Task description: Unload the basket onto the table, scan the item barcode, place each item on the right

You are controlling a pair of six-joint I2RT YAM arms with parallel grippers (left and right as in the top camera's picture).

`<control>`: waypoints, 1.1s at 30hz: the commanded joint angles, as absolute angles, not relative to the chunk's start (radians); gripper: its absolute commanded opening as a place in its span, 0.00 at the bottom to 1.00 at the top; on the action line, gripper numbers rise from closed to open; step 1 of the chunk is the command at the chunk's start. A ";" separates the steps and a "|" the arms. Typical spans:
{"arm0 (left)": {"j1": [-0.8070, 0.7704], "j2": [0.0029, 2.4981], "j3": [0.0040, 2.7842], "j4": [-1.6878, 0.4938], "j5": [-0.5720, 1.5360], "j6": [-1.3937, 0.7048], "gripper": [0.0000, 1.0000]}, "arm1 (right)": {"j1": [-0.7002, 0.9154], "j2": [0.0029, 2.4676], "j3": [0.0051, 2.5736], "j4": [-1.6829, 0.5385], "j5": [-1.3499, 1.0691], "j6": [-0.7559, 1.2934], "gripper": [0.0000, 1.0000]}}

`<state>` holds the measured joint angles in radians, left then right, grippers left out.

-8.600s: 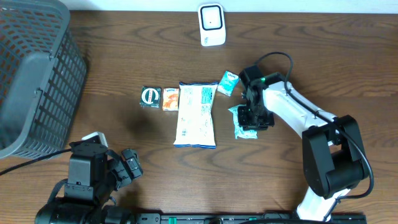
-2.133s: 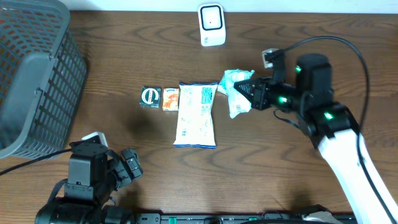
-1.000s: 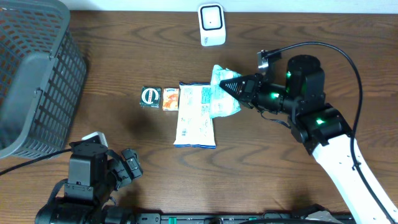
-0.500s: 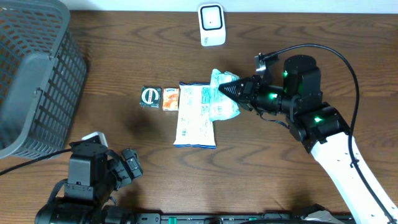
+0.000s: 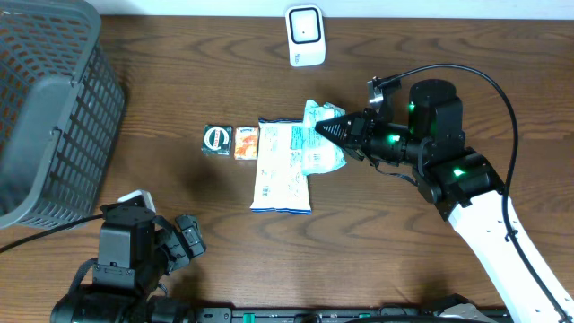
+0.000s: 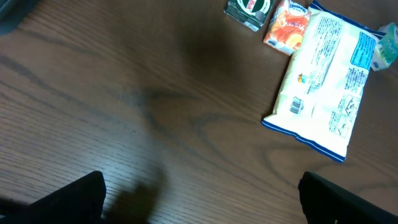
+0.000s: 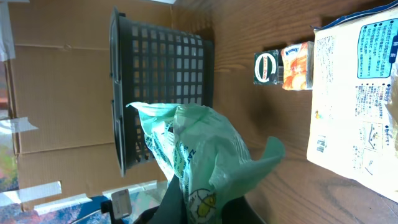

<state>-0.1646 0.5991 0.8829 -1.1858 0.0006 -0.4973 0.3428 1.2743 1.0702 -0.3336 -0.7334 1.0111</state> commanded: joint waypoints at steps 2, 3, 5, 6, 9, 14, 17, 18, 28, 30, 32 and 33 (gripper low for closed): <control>-0.162 0.595 0.881 -1.188 -0.009 -0.495 0.98 | 0.346 1.270 1.078 -0.334 -0.752 1.007 0.01; -0.162 0.595 0.881 -1.188 -0.009 -0.495 0.98 | 0.346 1.270 1.078 -0.334 -0.752 1.002 0.01; -0.162 0.595 0.881 -1.188 -0.009 -0.495 0.98 | 0.346 1.270 1.078 -0.334 -0.751 0.989 0.01; -0.162 0.595 0.881 -1.188 -0.009 -0.495 0.98 | 0.346 1.270 1.078 -0.336 -0.751 0.986 0.01; -0.162 0.595 0.881 -1.188 -0.009 -0.495 0.98 | 0.346 1.270 1.078 -0.337 -0.751 0.986 0.01; -0.162 0.595 0.881 -1.188 -0.009 -0.495 0.98 | 0.346 1.270 1.078 -0.337 -0.751 0.986 0.01; -0.162 0.595 0.881 -1.188 -0.009 -0.495 0.98 | 0.346 1.270 1.078 -0.337 -0.751 0.986 0.01; -0.162 0.595 0.881 -1.188 -0.009 -0.495 0.98 | 0.346 1.270 1.078 -0.337 -0.751 0.986 0.01; -0.162 0.595 0.881 -1.188 -0.009 -0.495 0.98 | 0.346 1.270 1.078 -0.337 -0.751 0.986 0.01; -0.162 0.595 0.881 -1.188 -0.009 -0.495 0.98 | 0.346 1.270 1.078 -0.337 -0.751 0.986 0.01; -0.162 0.595 0.881 -1.188 -0.009 -0.495 0.98 | 0.346 1.270 1.078 -0.337 -0.750 0.986 0.01; -0.162 0.595 0.881 -1.188 -0.009 -0.495 0.97 | 0.346 1.270 1.078 -0.337 -0.748 0.986 0.01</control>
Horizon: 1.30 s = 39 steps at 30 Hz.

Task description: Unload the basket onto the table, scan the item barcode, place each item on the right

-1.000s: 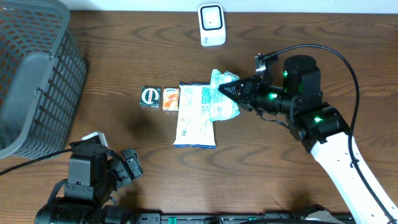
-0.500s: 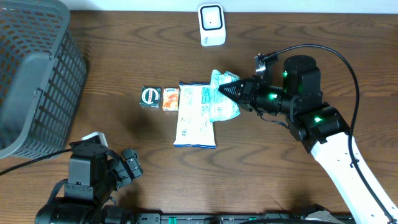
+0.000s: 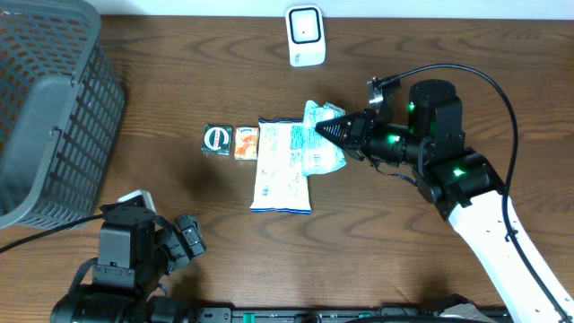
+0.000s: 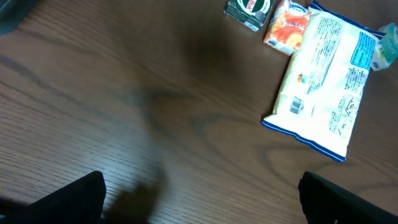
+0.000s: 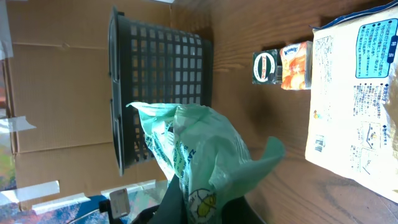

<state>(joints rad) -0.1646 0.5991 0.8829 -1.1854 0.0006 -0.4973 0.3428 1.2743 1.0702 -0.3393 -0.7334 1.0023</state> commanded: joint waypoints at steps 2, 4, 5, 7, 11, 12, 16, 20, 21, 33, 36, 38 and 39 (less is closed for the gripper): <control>-0.162 0.595 0.881 -1.188 -0.009 -0.495 0.98 | 0.346 1.270 1.078 -0.338 -0.741 0.985 0.01; -0.162 0.595 0.881 -1.188 -0.009 -0.495 0.98 | 0.346 1.270 1.078 -0.339 -0.735 0.978 0.01; -0.162 0.595 0.881 -1.188 -0.009 -0.495 0.98 | 0.346 1.270 1.078 -0.343 -0.728 0.968 0.01; -0.162 0.595 0.881 -1.188 -0.009 -0.495 0.98 | 0.346 1.270 1.078 -0.353 -0.702 0.945 0.01; -0.162 0.595 0.881 -1.188 -0.009 -0.495 0.98 | 0.347 1.270 1.078 -0.408 -0.558 0.841 0.01; -0.162 0.595 0.881 -1.188 -0.009 -0.495 0.98 | 0.349 1.270 1.078 -0.443 -0.467 0.797 0.01; -0.162 0.595 0.881 -1.188 -0.009 -0.495 0.98 | 0.366 1.295 1.078 -0.564 -0.067 0.701 0.01; -0.162 0.595 0.881 -1.188 -0.009 -0.495 0.98 | 0.372 1.362 1.078 -0.570 0.187 0.535 0.01; -0.162 0.595 0.881 -1.188 -0.009 -0.495 0.98 | 0.373 1.398 1.078 -0.571 0.260 0.476 0.01; -0.162 0.595 0.881 -1.188 -0.009 -0.495 0.98 | 0.417 1.641 1.078 -0.603 0.798 0.350 0.01; -0.162 0.595 0.881 -1.188 -0.009 -0.495 0.98 | 0.429 1.685 1.078 -0.605 0.813 0.350 0.02; -0.162 0.595 0.881 -1.188 -0.009 -0.495 0.98 | 0.438 1.717 1.078 -0.606 0.806 0.351 0.04; -0.162 0.595 0.881 -1.188 -0.009 -0.495 0.98 | 0.448 1.739 1.078 -0.606 0.802 0.351 0.04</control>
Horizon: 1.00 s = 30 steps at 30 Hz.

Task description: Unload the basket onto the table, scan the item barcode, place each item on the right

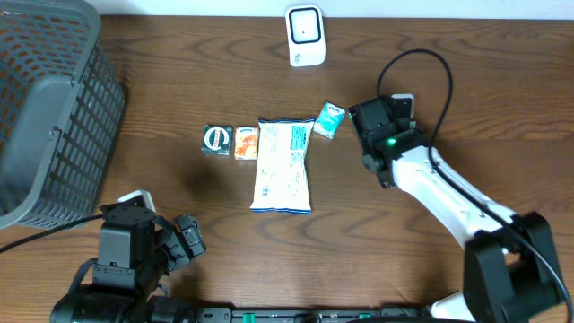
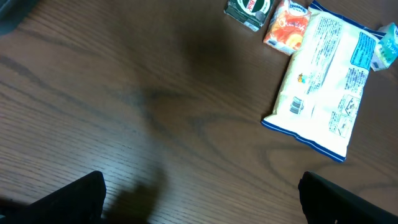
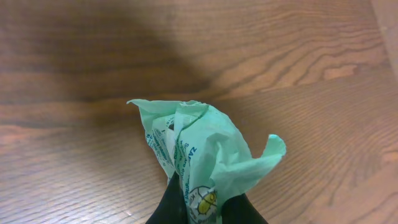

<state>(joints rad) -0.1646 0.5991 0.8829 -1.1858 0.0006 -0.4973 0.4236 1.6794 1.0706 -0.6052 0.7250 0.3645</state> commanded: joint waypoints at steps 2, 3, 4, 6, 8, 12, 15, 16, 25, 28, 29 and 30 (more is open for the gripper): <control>-0.162 0.595 0.881 -1.188 -0.009 -0.495 0.98 | 0.463 1.771 1.078 -0.605 0.796 0.356 0.08; -0.162 0.595 0.881 -1.188 -0.009 -0.495 0.97 | 0.472 1.788 1.078 -0.603 0.788 0.359 0.10; -0.162 0.595 0.881 -1.188 -0.009 -0.495 0.98 | 0.482 1.805 1.078 -0.603 0.770 0.358 0.14; -0.162 0.595 0.881 -1.188 -0.009 -0.495 0.98 | 0.501 1.829 1.078 -0.603 0.728 0.358 0.27; -0.162 0.595 0.881 -1.188 -0.009 -0.495 0.98 | 0.521 1.839 1.078 -0.606 0.681 0.359 0.37; -0.162 0.595 0.881 -1.188 -0.009 -0.495 0.98 | 0.563 1.828 1.085 -0.606 0.566 0.360 0.43; -0.162 0.595 0.881 -1.188 -0.009 -0.495 0.97 | 0.597 1.799 1.104 -0.607 0.436 0.362 0.44; -0.162 0.595 0.881 -1.188 -0.009 -0.495 0.97 | 0.603 1.788 1.110 -0.608 0.412 0.362 0.44; -0.162 0.595 0.881 -1.188 -0.009 -0.495 0.98 | 0.567 1.658 1.201 -0.712 0.416 0.369 0.53; -0.162 0.595 0.881 -1.188 -0.009 -0.495 0.98 | 0.501 1.616 1.204 -0.728 0.400 0.369 0.56; -0.162 0.595 0.881 -1.188 -0.009 -0.495 0.97 | 0.452 1.600 1.204 -0.738 0.372 0.369 0.59; -0.162 0.595 0.881 -1.188 -0.009 -0.495 0.98 | 0.420 1.592 1.204 -0.743 0.345 0.368 0.61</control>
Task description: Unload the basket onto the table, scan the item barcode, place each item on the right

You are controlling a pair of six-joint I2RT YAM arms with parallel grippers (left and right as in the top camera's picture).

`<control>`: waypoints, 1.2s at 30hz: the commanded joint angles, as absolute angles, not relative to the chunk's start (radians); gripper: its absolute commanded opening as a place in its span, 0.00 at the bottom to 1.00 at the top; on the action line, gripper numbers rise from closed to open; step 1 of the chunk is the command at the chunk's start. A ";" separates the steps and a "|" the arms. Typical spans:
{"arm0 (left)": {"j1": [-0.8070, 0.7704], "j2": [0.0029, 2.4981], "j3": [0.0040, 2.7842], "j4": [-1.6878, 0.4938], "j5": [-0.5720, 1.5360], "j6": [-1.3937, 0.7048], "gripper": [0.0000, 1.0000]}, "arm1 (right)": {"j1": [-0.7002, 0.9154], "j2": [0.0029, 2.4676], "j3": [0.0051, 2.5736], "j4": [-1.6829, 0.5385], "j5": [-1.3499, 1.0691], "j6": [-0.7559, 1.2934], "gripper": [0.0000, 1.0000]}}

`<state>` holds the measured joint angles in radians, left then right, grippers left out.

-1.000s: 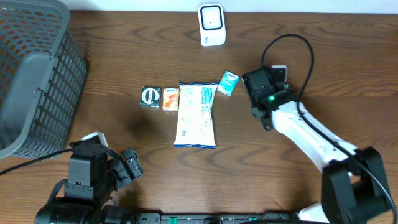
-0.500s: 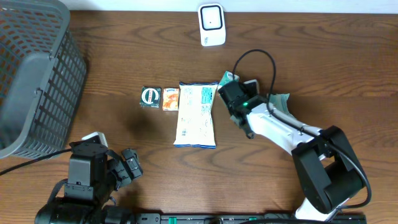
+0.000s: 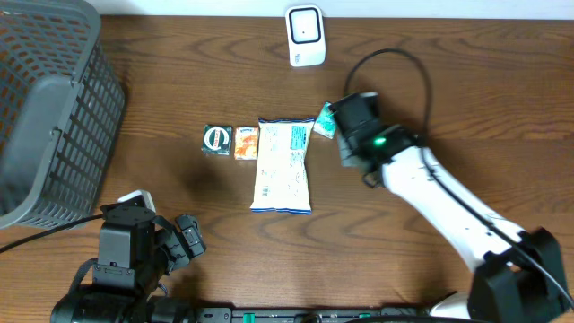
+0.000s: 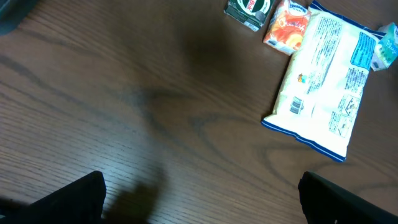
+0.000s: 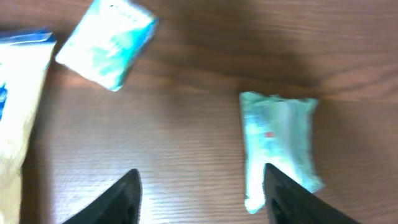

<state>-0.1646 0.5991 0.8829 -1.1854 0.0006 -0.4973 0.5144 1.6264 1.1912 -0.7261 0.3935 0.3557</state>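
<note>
A crumpled green bag [image 5: 278,142] lies flat on the wood, touching the inner side of my right gripper's right finger [image 5: 292,196]. My right gripper [image 5: 200,174] is open and holds nothing. In the overhead view the right arm [image 3: 359,135] covers that bag. The white scanner [image 3: 305,36] stands at the table's back edge. My left gripper [image 4: 202,180] is open and empty over bare wood at the front left.
A small teal packet [image 5: 109,40] lies left of the green bag. A white and blue bag [image 3: 284,164], an orange packet [image 3: 247,142] and a dark round-label item [image 3: 216,140] sit in a row mid-table. A grey basket [image 3: 45,108] fills the far left.
My right gripper was shut on the green bag over the table. Now it is open and the bag lies on the wood by its right finger. The right arm has shifted left.
At the two oldest moments my right gripper held the green bag turned sideways beside the white and blue bag. Then it pointed down at the table near the teal packet, still gripping the bag. Now the bag is let go. The left arm stayed still.
</note>
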 commanded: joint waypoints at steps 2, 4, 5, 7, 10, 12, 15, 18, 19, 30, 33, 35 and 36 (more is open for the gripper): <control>-0.162 0.595 0.881 -1.188 -0.009 -0.495 0.98 | 0.326 1.581 1.204 -0.752 0.248 0.349 0.63; -0.162 0.595 0.881 -1.188 -0.009 -0.495 0.98 | 0.246 1.582 1.203 -0.753 0.136 0.303 0.64; -0.162 0.595 0.881 -1.188 -0.009 -0.495 0.98 | 0.205 1.583 1.203 -0.752 0.078 0.276 0.65; -0.162 0.595 0.881 -1.188 -0.009 -0.495 0.98 | 0.120 1.587 1.203 -0.754 -0.031 0.225 0.71; -0.162 0.595 0.881 -1.188 -0.009 -0.495 0.97 | -0.024 1.589 1.203 -0.757 -0.112 0.193 0.99; -0.162 0.595 0.881 -1.188 -0.009 -0.495 0.98 | -0.086 1.589 1.203 -0.763 -0.112 0.194 0.99; -0.162 0.595 0.881 -1.188 -0.009 -0.495 0.98 | -0.149 1.589 1.203 -0.764 -0.108 0.193 0.99; -0.162 0.595 0.881 -1.188 -0.009 -0.495 0.97 | -0.187 1.590 1.200 -0.755 -0.107 0.193 0.99; -0.162 0.595 0.881 -1.188 -0.009 -0.495 0.98 | -0.194 1.590 1.197 -0.746 -0.108 0.184 0.99; -0.162 0.595 0.881 -1.188 -0.009 -0.495 0.97 | -0.210 1.669 1.190 -0.713 -0.188 0.046 0.99; -0.162 0.595 0.881 -1.188 -0.009 -0.495 0.98 | -0.210 1.708 1.190 -0.708 -0.248 0.009 0.99; -0.162 0.595 0.881 -1.188 -0.009 -0.495 0.98 | -0.210 1.733 1.190 -0.706 -0.264 -0.003 0.98; -0.162 0.595 0.881 -1.188 -0.009 -0.495 0.98 | -0.210 1.747 1.190 -0.704 -0.265 -0.004 0.97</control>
